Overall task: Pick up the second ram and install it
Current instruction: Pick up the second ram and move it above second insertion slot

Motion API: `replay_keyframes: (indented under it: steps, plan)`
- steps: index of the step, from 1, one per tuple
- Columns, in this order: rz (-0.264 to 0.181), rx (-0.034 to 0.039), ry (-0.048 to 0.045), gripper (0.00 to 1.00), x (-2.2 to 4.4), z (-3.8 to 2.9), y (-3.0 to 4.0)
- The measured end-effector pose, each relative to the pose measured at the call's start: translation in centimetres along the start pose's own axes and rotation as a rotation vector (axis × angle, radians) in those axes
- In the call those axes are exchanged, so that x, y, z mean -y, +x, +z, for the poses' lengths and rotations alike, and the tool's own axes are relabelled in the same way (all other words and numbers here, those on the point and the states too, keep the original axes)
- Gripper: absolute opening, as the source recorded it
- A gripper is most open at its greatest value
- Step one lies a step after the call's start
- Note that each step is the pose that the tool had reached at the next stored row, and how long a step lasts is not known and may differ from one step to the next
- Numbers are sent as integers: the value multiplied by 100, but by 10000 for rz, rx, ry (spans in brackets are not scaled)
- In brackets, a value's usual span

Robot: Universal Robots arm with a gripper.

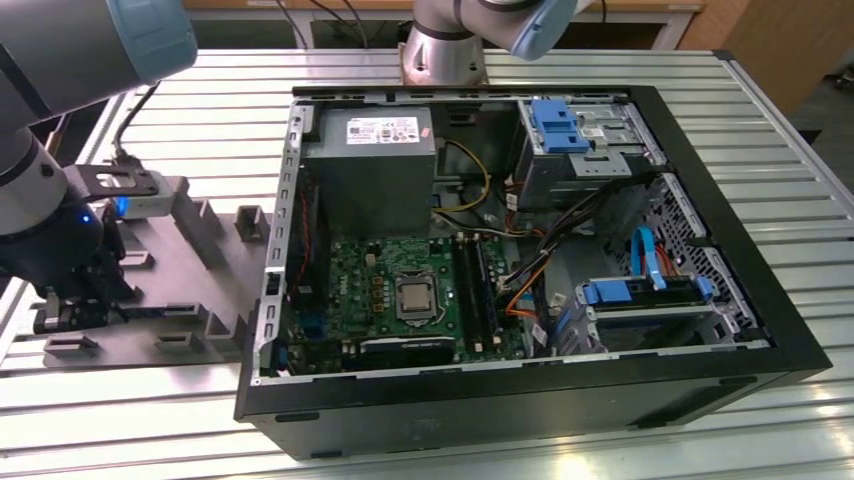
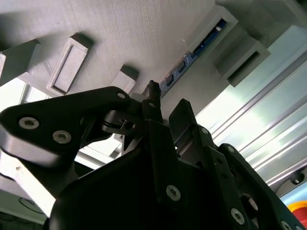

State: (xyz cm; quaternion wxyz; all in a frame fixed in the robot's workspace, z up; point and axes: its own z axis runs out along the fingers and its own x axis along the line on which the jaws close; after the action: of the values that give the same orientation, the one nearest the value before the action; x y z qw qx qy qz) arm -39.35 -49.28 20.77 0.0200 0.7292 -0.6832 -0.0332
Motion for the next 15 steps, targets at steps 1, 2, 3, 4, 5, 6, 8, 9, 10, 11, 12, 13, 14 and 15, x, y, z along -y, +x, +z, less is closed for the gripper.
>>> replay_keyframes:
  steps: [1, 2, 3, 4, 5, 6, 8, 9, 10, 11, 12, 13, 14, 15]
  plan:
    - [-2, -1, -1, 36, -6, 7, -3]
    - [-5, -1, 0, 36, -12, 15, -7]
    - [-7, 0, 1, 36, -17, 24, -11]
    - [-9, 1, 3, 36, -20, 38, -15]
    - [-11, 0, 1, 36, -22, 52, -19]
    - [-13, -1, 1, 36, -23, 64, -24]
    - [-15, -1, 0, 36, -22, 83, -31]
    - [-17, -2, 0, 36, -22, 89, -32]
    - [-16, -1, 1, 36, -21, 96, -34]
    - [-15, -2, -1, 36, -22, 97, -34]
    - [-15, -2, -1, 36, -22, 97, -34]
    - [-15, -2, -2, 36, -22, 97, -34]
    - [-15, -2, -2, 36, -22, 97, -34]
    - [-15, -1, -1, 36, -22, 98, -34]
